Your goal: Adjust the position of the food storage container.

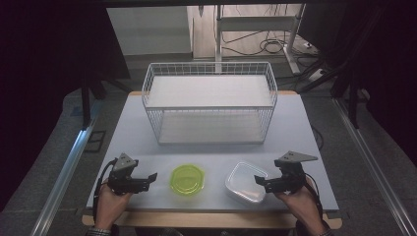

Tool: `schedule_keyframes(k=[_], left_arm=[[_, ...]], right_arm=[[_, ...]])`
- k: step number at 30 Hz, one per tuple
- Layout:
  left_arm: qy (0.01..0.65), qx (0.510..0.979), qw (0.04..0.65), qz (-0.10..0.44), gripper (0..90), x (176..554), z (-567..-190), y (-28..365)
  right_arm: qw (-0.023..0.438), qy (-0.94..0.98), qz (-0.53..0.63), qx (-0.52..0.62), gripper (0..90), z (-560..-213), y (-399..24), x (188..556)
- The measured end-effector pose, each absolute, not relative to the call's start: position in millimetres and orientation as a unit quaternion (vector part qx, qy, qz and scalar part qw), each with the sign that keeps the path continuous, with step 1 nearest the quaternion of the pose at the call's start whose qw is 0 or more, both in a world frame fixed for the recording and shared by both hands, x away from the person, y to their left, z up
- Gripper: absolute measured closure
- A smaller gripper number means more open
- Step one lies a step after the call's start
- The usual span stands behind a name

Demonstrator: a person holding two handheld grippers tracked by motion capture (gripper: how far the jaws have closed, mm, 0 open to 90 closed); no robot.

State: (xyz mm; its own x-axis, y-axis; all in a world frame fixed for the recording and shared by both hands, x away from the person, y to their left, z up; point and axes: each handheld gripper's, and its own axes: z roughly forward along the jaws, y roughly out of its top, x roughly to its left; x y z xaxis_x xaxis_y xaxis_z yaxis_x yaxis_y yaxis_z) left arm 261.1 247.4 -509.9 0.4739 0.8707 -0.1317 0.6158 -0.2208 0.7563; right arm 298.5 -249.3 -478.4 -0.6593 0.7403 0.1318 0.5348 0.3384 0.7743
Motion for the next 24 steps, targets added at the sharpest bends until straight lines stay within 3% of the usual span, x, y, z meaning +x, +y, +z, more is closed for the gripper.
schedule_keyframes(k=[8, 24], left_arm=[[0.483, 0.768, 0.402, 0.128, 5.5, 261, -509, 246], [0.433, 0.775, 0.440, 0.139, 22.0, 255, -493, 234]], right_arm=[[0.123, 0.804, 0.426, 0.396, 5.5, -476, -244, 296], [0.139, 0.799, 0.433, 0.394, 15.9, -472, -245, 294]])
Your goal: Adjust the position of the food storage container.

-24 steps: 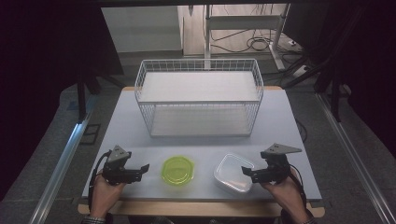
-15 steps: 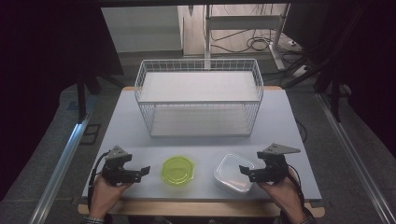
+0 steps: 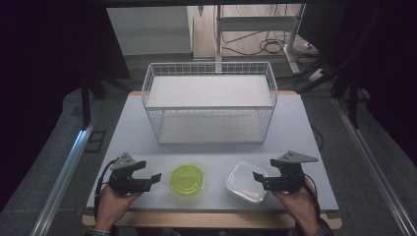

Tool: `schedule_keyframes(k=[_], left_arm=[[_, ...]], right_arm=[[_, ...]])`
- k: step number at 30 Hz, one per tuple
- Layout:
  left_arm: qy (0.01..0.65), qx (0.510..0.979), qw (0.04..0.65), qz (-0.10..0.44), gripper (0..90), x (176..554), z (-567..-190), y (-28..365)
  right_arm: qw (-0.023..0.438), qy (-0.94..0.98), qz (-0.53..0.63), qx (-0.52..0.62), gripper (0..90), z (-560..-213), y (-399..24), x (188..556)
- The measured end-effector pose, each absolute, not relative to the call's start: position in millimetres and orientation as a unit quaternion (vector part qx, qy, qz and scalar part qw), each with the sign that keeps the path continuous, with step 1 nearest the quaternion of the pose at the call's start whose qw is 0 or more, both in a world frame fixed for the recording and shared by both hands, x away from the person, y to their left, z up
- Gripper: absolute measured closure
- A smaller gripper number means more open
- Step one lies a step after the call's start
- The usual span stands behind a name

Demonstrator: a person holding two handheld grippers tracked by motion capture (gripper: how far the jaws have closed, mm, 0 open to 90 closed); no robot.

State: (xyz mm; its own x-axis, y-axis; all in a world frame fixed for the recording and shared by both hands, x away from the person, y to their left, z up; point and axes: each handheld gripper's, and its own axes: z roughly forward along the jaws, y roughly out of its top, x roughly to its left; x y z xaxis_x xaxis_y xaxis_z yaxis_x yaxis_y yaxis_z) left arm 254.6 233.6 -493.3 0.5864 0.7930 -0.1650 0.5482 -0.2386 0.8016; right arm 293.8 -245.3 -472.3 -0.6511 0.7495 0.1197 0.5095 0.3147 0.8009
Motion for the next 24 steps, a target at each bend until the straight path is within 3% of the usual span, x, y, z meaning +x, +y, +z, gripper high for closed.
schedule_keyframes(k=[11, 20, 24], left_arm=[[0.398, 0.786, 0.457, 0.123, 38.0, 257, -480, 214], [0.355, 0.805, 0.464, 0.103, 60.3, 259, -466, 177], [0.331, 0.815, 0.467, 0.092, 74.8, 259, -465, 159]], right_arm=[[0.115, 0.804, 0.431, 0.393, 23.0, -468, -233, 311], [0.110, 0.813, 0.425, 0.383, 30.1, -460, -217, 326], [0.116, 0.810, 0.430, 0.381, 31.6, -459, -213, 331]])
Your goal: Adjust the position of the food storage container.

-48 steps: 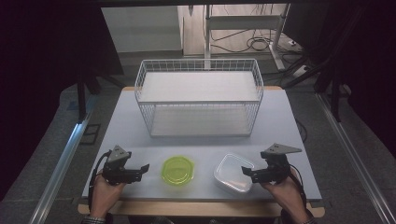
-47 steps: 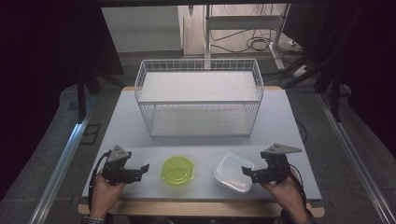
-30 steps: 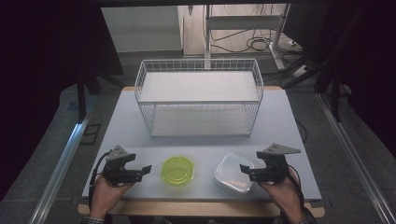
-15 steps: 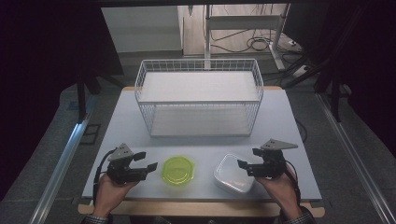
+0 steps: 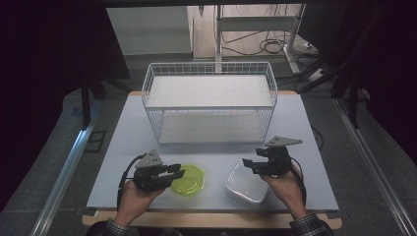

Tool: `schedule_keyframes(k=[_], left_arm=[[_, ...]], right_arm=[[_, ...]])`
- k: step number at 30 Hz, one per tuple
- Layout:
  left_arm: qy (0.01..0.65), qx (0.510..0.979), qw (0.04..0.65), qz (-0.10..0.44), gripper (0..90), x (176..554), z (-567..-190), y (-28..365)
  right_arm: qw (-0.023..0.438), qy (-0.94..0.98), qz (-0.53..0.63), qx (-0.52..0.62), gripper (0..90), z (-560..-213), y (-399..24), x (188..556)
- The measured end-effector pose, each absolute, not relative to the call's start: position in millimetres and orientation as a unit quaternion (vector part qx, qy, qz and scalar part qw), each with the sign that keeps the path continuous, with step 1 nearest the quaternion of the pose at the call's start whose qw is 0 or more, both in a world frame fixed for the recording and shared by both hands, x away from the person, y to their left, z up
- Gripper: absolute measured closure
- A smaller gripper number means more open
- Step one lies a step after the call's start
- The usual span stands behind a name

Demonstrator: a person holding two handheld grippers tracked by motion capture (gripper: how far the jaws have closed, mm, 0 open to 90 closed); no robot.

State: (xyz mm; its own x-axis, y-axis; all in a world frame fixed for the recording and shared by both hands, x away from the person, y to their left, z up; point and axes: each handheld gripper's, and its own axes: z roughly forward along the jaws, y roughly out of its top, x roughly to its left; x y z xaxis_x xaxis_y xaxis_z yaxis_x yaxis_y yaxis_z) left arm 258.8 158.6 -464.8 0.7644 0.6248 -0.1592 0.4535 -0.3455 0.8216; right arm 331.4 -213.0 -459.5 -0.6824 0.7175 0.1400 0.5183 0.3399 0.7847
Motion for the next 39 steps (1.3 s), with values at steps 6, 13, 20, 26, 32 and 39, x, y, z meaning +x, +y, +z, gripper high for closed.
schedule_keyframes(k=[6, 13, 20, 26, 32, 39], left_arm=[[0.308, 0.832, 0.454, 0.083, 89.7, 255, -472, 132], [0.299, 0.841, 0.448, 0.059, 89.8, 258, -482, 106], [0.296, 0.854, 0.422, 0.067, 89.8, 260, -489, 93], [0.302, 0.851, 0.424, 0.063, 89.8, 263, -490, 94], [0.314, 0.849, 0.418, 0.074, 89.8, 266, -490, 103], [0.333, 0.846, 0.406, 0.090, 89.8, 271, -489, 122]], right_arm=[[0.130, 0.811, 0.430, 0.376, 32.9, -462, -214, 325], [0.140, 0.806, 0.439, 0.372, 33.1, -466, -212, 323], [0.146, 0.810, 0.434, 0.365, 32.5, -470, -210, 321], [0.142, 0.807, 0.439, 0.369, 31.2, -471, -210, 321], [0.142, 0.809, 0.437, 0.368, 31.1, -471, -211, 320], [0.141, 0.808, 0.436, 0.371, 30.8, -471, -213, 321]])
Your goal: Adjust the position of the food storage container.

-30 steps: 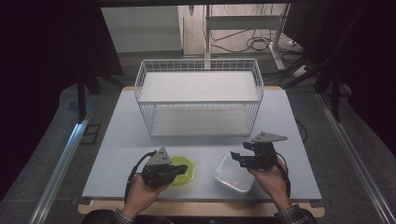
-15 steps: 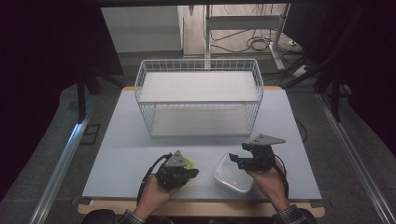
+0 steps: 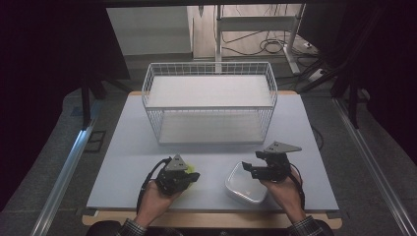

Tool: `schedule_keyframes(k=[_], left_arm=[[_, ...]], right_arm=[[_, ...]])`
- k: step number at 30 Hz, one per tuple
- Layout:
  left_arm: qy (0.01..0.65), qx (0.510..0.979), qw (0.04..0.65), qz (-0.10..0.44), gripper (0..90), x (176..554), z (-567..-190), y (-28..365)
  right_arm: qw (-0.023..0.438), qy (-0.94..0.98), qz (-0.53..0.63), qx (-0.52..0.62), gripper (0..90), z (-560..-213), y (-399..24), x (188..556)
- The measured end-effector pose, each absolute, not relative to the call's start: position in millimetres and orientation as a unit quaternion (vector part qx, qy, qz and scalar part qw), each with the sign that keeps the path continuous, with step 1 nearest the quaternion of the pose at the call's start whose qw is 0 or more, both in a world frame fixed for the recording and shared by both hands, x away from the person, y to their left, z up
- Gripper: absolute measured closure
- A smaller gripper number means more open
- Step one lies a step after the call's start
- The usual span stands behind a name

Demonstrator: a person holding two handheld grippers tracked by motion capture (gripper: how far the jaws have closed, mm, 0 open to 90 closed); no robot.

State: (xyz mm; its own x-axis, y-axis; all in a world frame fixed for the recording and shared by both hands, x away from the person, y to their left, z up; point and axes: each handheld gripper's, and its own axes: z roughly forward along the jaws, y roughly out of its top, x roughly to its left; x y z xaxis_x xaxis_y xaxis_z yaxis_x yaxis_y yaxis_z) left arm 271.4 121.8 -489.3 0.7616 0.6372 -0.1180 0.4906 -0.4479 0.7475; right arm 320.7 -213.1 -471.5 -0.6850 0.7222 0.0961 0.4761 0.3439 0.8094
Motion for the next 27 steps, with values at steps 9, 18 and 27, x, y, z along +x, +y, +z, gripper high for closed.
schedule_keyframes(k=[9, 18, 27], left_arm=[[0.358, 0.841, 0.393, 0.097, 89.8, 273, -489, 152], [0.389, 0.831, 0.383, 0.108, 89.7, 269, -489, 185], [0.413, 0.822, 0.372, 0.123, 89.6, 269, -489, 214]], right_arm=[[0.140, 0.809, 0.432, 0.374, 30.5, -472, -215, 321], [0.140, 0.808, 0.431, 0.377, 30.5, -473, -216, 321], [0.140, 0.808, 0.430, 0.378, 30.4, -473, -217, 321]])
